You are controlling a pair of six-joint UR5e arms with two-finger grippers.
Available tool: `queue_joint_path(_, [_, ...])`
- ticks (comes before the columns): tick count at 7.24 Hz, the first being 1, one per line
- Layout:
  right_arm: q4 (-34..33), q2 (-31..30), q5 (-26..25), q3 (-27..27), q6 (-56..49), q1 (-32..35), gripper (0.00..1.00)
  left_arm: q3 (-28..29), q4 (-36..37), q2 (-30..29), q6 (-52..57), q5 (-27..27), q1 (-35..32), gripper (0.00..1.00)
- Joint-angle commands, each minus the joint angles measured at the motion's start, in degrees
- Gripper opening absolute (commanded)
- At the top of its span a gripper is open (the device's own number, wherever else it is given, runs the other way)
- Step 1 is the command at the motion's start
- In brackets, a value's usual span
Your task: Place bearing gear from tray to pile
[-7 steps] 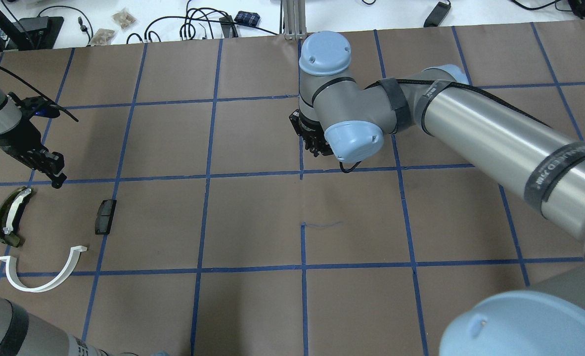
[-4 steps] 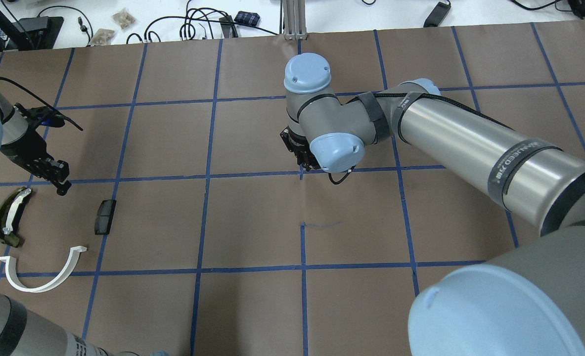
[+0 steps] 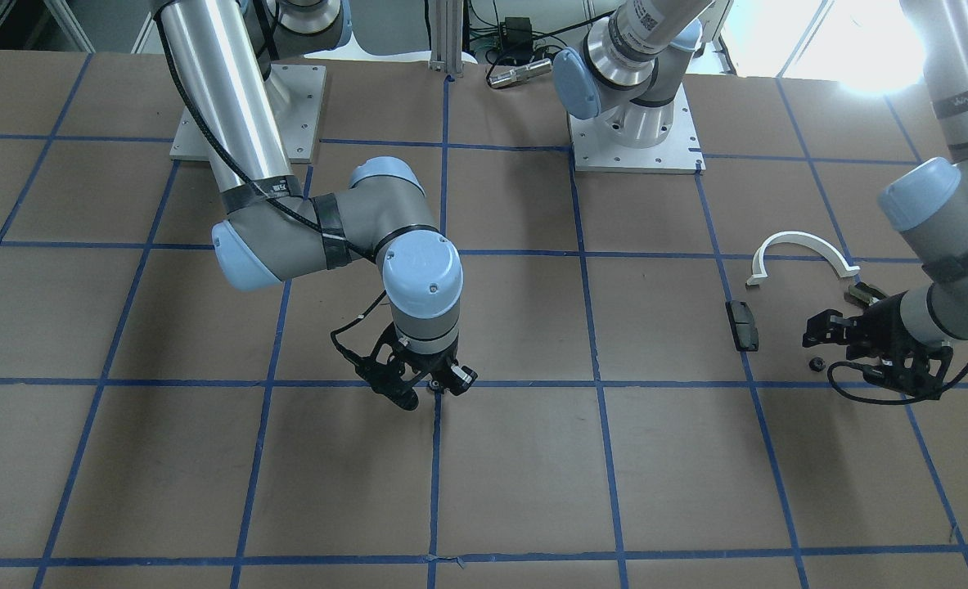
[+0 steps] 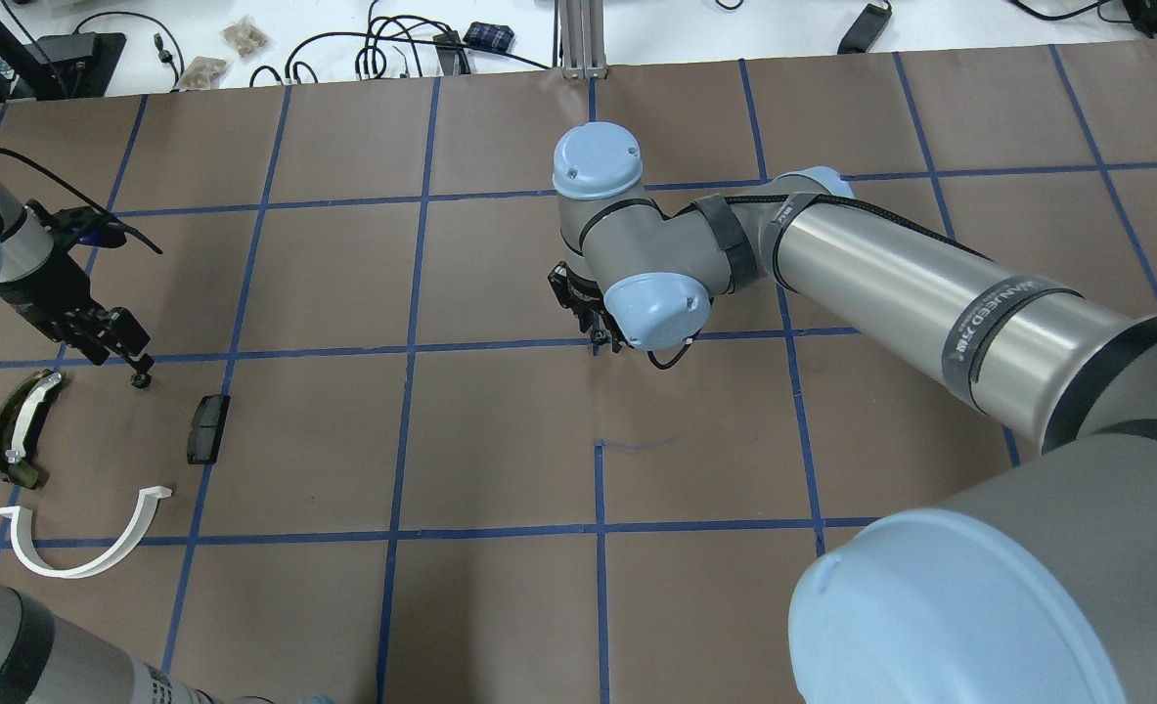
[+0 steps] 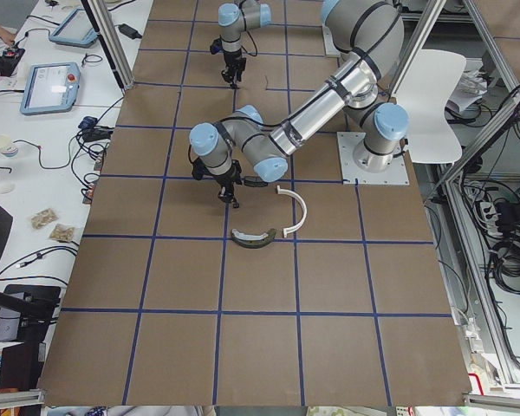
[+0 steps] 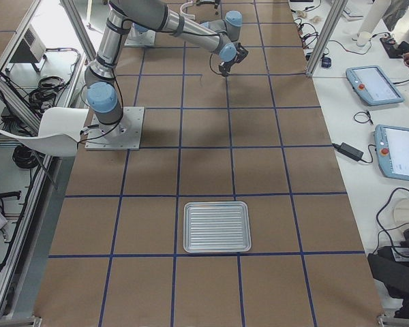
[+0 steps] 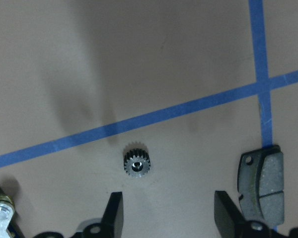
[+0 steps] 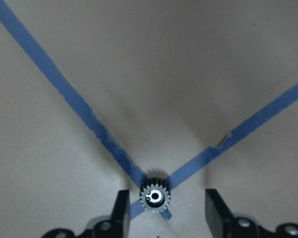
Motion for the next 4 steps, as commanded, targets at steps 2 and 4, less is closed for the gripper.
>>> queue_joint_path(2, [3.5,-7.4,-1.6,-0.3,-11.3,-4.8,1.0,1.3,0.9,3.4,-6.6,-3.0,-11.6,0.83])
queue_joint_path(4, [8.1,-15.5,-1.2,-0.9,-28.0,-12.9,1.0,4.7,2.3,3.0,-18.8,-8.4,-20.1,0.84])
